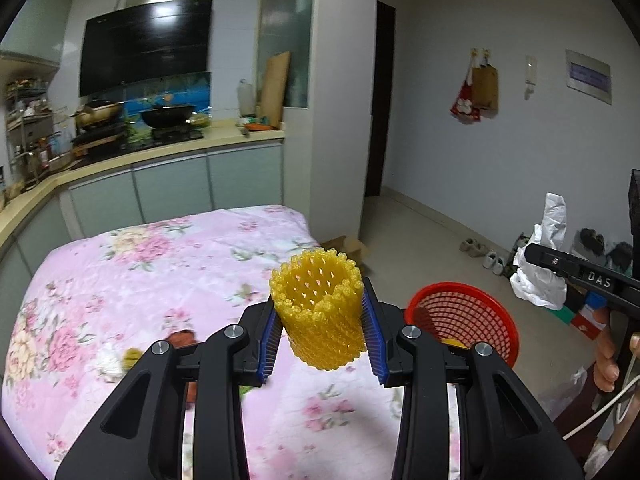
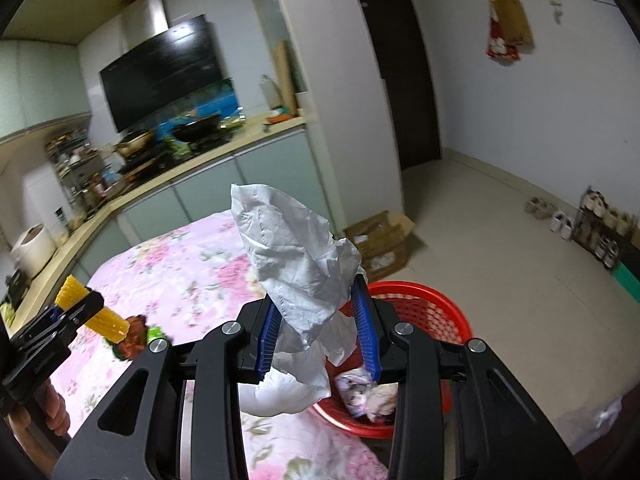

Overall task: Collect trash
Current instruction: 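Carry the foam net and tissue over the red basket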

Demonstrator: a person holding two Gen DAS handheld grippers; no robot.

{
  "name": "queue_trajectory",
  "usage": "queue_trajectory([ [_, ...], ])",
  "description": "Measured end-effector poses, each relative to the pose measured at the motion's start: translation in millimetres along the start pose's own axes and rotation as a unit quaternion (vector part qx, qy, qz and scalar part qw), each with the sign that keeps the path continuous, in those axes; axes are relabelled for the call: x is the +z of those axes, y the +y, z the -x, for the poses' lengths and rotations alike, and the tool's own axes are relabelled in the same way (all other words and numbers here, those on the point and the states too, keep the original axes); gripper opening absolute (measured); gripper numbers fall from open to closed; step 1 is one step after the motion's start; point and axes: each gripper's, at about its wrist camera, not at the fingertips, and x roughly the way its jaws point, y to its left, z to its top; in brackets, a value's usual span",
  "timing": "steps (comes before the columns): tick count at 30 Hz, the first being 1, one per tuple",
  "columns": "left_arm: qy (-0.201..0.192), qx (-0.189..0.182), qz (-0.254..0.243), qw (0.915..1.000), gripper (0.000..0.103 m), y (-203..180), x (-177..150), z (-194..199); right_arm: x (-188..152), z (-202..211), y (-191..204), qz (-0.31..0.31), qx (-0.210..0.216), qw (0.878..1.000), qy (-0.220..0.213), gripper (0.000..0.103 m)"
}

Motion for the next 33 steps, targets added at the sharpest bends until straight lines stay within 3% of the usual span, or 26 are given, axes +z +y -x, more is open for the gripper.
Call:
queue_trajectory([
  [17,0.048,-0.085,-0.043,0.9943,0.035,-82.1,7.7,-59.1,-5.4,-17.6,-51.4,-0.064,-0.078,0.995,0.02,0.034],
  [24,0.094,-0.12,-0.056,0.9868,0.035,-114.9,-3.1,-94.9,-7.7,-26.8,-63.8,-0.08,-0.095,0.992,0.032,0.034],
  [33,0.153,-0.135,-0.072,0.9763,0.035,-144.9,-24.5,-146.0,-16.8,-52.8,-73.0,-0.092,-0.102,0.988,0.064,0.035],
])
